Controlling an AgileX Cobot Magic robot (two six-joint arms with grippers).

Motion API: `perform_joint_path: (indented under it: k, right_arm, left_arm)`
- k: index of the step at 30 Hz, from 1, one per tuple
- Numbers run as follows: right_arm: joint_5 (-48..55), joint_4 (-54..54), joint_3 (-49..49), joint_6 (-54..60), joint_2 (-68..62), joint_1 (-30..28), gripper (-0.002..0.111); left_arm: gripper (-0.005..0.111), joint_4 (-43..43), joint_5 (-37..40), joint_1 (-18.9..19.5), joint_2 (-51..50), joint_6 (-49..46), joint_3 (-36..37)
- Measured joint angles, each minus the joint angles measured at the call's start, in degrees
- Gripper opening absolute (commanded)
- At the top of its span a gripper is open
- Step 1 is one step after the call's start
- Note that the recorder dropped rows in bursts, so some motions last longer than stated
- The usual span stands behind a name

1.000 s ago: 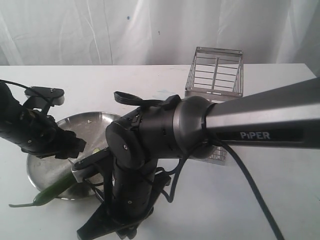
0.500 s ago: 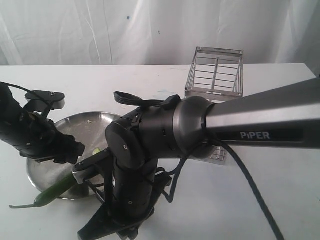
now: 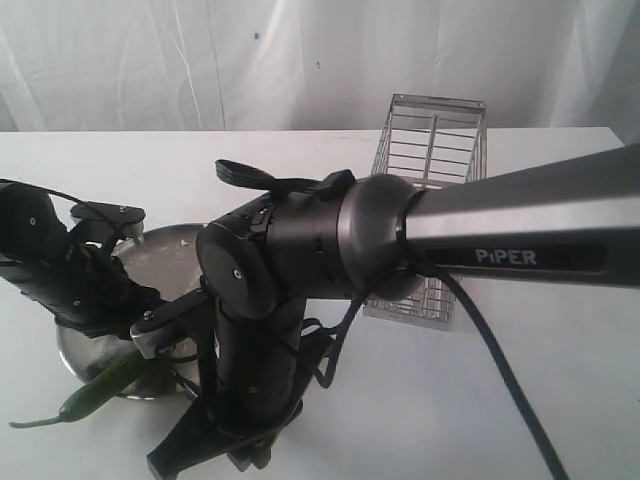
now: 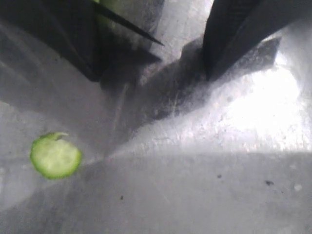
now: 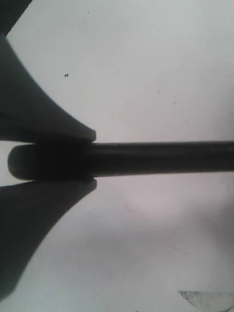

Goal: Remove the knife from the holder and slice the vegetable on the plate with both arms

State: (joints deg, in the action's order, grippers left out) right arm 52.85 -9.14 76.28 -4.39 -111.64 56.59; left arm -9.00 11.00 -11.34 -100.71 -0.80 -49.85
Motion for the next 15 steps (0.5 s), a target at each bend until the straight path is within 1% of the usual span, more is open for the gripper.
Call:
perform_joint_path:
  k: [9, 15]
  right_arm:
    - [0.5, 1.3, 0.1, 0.5, 0.0, 0.0, 0.000]
    - [2.5, 4.3, 1.7, 0.9, 0.0, 0.0, 0.000]
  left_arm:
    - [0.064, 0.0, -0.5, 0.0, 0.5, -0.1, 0.0]
    - [0.064, 0.3, 1.3, 0.0, 3.5, 0.1, 0.6]
